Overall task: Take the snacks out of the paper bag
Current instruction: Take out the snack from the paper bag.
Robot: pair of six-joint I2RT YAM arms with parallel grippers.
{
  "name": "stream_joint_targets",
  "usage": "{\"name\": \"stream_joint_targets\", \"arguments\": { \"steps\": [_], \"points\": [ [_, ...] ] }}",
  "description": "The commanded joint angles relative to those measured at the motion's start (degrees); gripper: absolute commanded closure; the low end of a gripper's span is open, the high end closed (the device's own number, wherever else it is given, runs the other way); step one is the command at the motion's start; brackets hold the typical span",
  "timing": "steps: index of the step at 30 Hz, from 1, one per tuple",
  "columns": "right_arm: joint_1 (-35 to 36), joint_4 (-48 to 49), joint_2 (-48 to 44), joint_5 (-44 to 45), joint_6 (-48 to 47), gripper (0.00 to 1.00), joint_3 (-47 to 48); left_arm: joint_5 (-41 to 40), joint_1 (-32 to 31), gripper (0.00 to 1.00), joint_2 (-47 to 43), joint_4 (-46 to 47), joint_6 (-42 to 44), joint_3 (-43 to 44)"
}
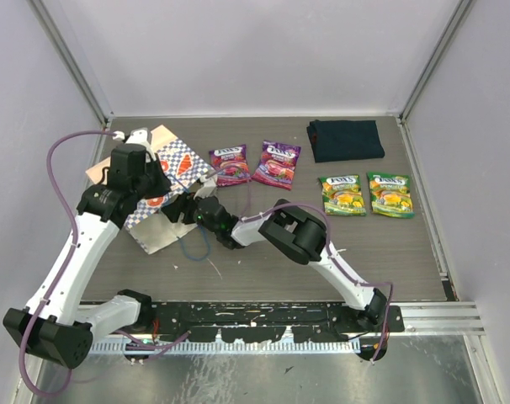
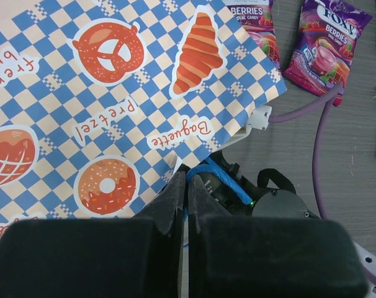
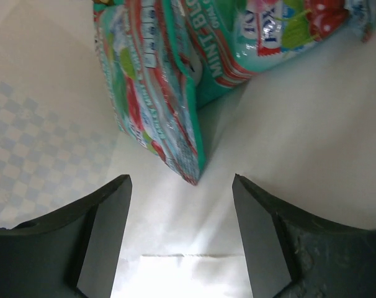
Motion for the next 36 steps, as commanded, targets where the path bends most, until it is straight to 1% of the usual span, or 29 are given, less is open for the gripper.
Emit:
{"name": "stream_joint_targets", "arguments": {
  "steps": [1, 5, 10, 14, 16, 19, 22, 23, 24, 26, 29, 30, 31, 34, 35, 36],
  "points": [
    [1.38, 0.64, 1.77, 2.14, -1.07, 0.28, 5.80, 1.11, 0.30, 1.00, 0.14, 3.02, -0.70, 2.38],
    [1.67, -2.09, 4.84, 2.13, 0.66, 0.28, 10.13, 1.06, 0.31, 1.00, -0.14, 3.05, -0.80, 2.20],
    [1.92, -3.28, 5.19, 3.90, 2.02, 0.27, 11.71, 0.91, 0.36, 1.00, -0.39, 2.78, -0.76, 2.18],
    [2.06, -10.72, 7.31, 3.81, 3.27, 0.23, 17.67, 1.44, 0.35, 1.00, -0.69, 3.00, -0.92, 1.99],
    [2.10, -11.98, 8.71, 3.04, 4.76, 0.22, 20.08, 1.74, 0.36, 1.00, -0.76, 2.93, -1.06, 1.88],
    [2.07, -16.04, 11.23, 1.46, 5.86, 0.21, 24.67, 1.64, 0.31, 1.00, -0.99, 2.50, -0.80, 1.80],
    [2.08, -16.28, 12.18, 1.16, 6.61, 0.23, 26.12, 1.33, 0.32, 1.00, -1.38, 2.24, -0.58, 1.94],
    [2.05, -15.99, 12.12, 1.17, 6.94, 0.26, 25.88, 1.26, 0.27, 1.00, -1.50, 2.20, -0.53, 1.94],
    [2.04, -15.07, 11.95, 1.10, 7.13, 0.30, 25.19, 1.19, 0.35, 1.00, -1.53, 2.27, -0.51, 2.00],
    [2.16, -10.71, 10.93, 0.91, 7.56, 0.39, 21.18, 1.05, 0.34, 1.00, -1.51, 2.15, -0.29, 2.12],
    [2.77, -5.14, 7.45, 1.64, 6.82, 0.58, 14.65, 0.33, 0.34, 1.00, -1.60, 1.56, 0.16, 2.10],
    [2.93, -3.58, 5.80, 1.99, 6.51, 0.66, 12.53, -0.31, 0.32, 1.00, -1.77, 1.49, 0.25, 2.03],
    [3.15, -1.85, 5.05, 2.12, 6.33, 0.71, 10.54, -0.58, 0.36, 1.00, -1.99, 1.56, 0.30, 1.91],
    [3.68, 0.02, 1.71, 1.94, 6.23, 0.93, 6.61, -1.39, 0.32, 1.00, -2.16, 1.56, 0.39, 1.81],
    [3.84, 0.35, 0.80, 1.63, 6.21, 0.98, 5.41, -1.55, 0.31, 1.00, -2.23, 1.50, 0.39, 1.80],
    [3.98, 0.80, -0.72, 1.33, 6.19, 0.99, 3.97, -1.72, 0.36, 1.00, -2.31, 1.41, 0.39, 1.84]
  ]
}}
